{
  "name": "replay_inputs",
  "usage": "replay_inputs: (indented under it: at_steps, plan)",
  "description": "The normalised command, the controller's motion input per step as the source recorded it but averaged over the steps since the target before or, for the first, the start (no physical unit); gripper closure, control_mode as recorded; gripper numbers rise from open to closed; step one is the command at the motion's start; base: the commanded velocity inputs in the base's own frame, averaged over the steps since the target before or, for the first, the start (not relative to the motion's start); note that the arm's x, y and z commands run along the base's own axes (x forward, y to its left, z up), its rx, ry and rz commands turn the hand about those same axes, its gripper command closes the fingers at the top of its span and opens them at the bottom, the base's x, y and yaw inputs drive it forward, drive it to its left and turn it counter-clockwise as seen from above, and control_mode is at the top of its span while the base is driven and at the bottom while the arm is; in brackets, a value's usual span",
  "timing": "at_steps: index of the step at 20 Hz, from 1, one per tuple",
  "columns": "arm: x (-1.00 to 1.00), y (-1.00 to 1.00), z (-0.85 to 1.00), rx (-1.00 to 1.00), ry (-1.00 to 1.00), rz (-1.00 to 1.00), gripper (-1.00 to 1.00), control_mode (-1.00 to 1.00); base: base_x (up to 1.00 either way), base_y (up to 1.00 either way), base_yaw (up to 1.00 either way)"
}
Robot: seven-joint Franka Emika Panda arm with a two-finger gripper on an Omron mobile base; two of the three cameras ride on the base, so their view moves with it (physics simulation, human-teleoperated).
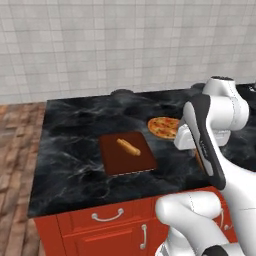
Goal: Take the pizza cutter from the drawer on the left and place it on the dining counter for cutting.
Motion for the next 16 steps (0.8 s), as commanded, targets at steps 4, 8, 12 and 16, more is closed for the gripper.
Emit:
replay_inputs:
  at_steps: [4,8,12,16]
  plan:
    - [0.0,0.0,0.0,0.0,0.0,0.0,1.0,1.0,0.11,-0.49,0.0]
    - [0.0,0.0,0.0,0.0,0.0,0.0,1.0,1.0,0.12,-0.5,0.0]
    - [0.0,0.0,0.0,0.0,0.0,0.0,1.0,1.0,0.24,-0.35,0.0]
    - [0.0,0.0,0.0,0.0,0.0,0.0,1.0,1.0,0.39,-0.13,0.0]
